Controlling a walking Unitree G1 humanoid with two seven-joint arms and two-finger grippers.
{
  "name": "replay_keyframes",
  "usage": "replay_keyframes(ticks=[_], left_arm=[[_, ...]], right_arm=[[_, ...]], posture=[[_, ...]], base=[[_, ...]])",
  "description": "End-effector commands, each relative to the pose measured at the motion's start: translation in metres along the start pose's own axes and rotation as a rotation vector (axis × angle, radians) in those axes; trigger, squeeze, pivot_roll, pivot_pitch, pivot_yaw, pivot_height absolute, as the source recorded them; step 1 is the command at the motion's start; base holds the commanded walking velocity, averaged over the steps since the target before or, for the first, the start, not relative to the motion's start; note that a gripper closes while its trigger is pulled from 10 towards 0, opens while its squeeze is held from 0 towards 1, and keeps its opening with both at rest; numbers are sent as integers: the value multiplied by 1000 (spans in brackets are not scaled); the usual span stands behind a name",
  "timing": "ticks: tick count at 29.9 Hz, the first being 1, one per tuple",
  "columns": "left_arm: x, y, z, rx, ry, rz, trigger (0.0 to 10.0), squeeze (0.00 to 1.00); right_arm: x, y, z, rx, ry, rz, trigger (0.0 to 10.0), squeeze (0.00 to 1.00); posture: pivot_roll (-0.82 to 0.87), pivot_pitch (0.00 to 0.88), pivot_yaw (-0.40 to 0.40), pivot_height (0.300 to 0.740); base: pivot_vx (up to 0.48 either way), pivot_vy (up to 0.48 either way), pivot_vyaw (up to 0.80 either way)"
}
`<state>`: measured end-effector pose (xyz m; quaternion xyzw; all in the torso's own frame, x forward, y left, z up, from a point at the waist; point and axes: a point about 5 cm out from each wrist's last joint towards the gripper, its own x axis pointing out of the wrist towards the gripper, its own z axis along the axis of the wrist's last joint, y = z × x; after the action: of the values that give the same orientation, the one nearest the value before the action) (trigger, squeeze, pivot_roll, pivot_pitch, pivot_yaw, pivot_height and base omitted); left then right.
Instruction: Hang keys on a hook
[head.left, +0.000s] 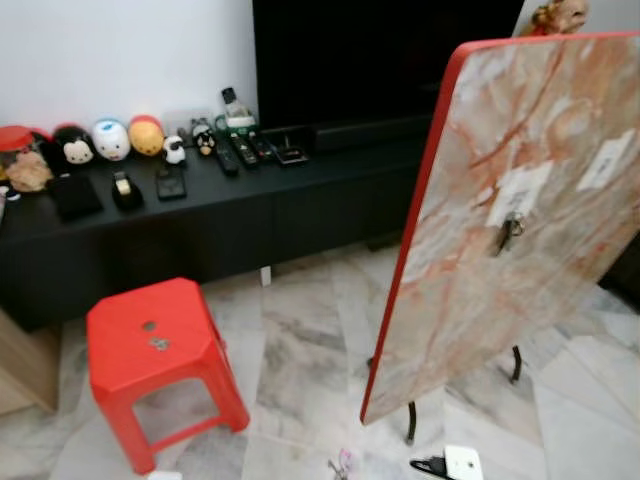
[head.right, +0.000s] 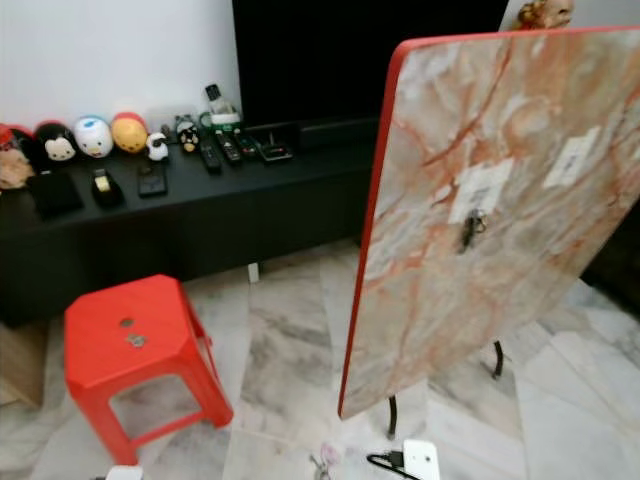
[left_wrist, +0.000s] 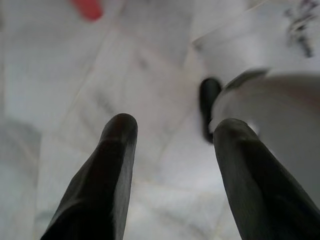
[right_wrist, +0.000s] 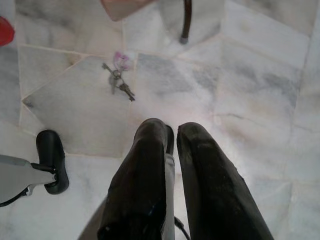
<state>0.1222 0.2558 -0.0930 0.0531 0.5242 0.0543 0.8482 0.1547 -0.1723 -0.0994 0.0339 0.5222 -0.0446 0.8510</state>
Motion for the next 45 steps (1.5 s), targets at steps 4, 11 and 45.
replay_keyframes(ticks=[4, 11, 45], left_arm=[[1, 2, 5, -9, -9, -1, 10000, 0], [5, -17, 20, -6, -27, -20, 10000, 0], [7, -33, 24, -27, -37, -29, 10000, 0]], right_arm=[[0, 3, 1, 8, -2, 5, 10000, 0], [0, 3, 2, 6, -1, 7, 10000, 0], [0, 4, 3, -9, -11, 17, 10000, 0]], posture=[[74, 0, -73, 740], [76, 0, -75, 740], [87, 0, -82, 740]], base=[[0, 480, 0], [0, 480, 0], [0, 260, 576]])
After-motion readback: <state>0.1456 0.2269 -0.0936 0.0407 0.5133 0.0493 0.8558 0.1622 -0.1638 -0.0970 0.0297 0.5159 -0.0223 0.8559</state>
